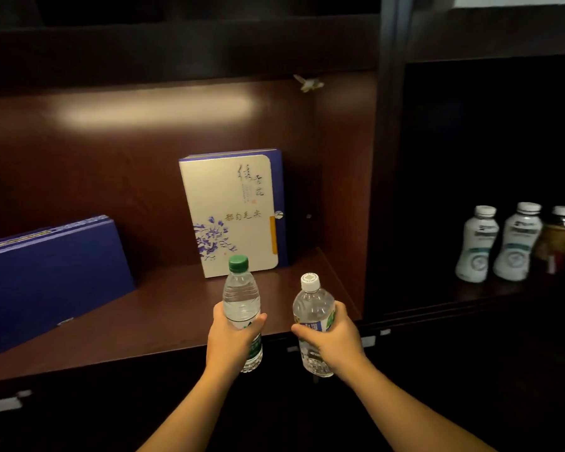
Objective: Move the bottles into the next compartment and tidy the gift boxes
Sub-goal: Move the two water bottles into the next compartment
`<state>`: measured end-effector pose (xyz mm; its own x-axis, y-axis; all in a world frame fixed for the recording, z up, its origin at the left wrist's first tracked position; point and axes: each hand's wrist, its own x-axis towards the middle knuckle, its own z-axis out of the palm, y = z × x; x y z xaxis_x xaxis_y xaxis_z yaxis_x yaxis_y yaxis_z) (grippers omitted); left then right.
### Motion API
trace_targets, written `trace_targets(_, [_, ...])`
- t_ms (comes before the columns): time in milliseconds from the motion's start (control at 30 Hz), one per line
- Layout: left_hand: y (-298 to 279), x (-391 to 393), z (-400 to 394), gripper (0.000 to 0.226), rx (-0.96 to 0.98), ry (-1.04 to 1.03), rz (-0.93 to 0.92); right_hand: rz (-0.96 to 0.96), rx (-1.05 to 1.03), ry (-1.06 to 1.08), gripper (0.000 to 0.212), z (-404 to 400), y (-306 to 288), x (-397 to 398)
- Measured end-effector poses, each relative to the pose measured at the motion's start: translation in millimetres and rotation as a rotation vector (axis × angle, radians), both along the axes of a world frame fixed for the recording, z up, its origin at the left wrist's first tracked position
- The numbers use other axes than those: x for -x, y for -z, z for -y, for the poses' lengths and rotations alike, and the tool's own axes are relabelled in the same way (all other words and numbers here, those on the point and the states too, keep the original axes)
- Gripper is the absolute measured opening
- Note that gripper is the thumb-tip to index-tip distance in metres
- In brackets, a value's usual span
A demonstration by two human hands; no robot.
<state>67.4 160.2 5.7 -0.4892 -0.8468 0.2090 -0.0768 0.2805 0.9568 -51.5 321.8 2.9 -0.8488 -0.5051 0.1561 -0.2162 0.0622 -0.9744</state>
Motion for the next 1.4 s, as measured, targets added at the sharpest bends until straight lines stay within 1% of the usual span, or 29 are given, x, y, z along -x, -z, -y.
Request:
trace_targets(100, [-2, 31, -39, 0.061, 0.038, 0.102, 0.023, -0.005, 0.004, 0.081, 0.061, -42, 2, 20])
trace_targets(233, [-2, 76, -89, 0.056, 0.071, 0.231, 0.045, 0.005, 0.012, 0.17, 0.069, -95, 3, 55])
trace_targets(400, [0, 141, -146, 0.054, 0.092, 0.371, 0.031, -0.001, -0.01, 0.257, 0.07, -150, 7, 113])
trace_targets(533, [-2, 198, -185, 0.054, 0.041, 0.441, 0.03, -0.016, -0.034, 0.292, 0.069, -182, 7, 169])
trace_targets(767, [-12, 291, -219, 0.056, -0.005, 0.35, -0.011, -0.041, -0.026, 0.295, 0.07, -195, 7, 263])
trace_targets(933, [-8, 338, -209, 0.061, -0.005, 0.219, 0.007, -0.035, 0.021, 0.239, 0.059, -173, 11, 315])
trace_targets(1000, [-3, 351, -202, 0.063, -0.012, 0.177, 0.017, -0.036, 0.046, 0.207, 0.059, -161, 13, 331])
trace_targets(1100, [8, 366, -189, 0.06, -0.08, 0.151, 0.022, -0.02, 0.07, 0.155, 0.062, -145, 17, 352])
trace_targets(1200, [13, 381, -176, 0.059, -0.12, 0.109, 0.025, -0.005, 0.07, 0.137, 0.06, -132, 20, 367])
trace_targets(1400, [19, 400, -160, 0.067, -0.077, 0.097, 0.028, 0.0, 0.049, 0.117, 0.07, -119, 19, 387])
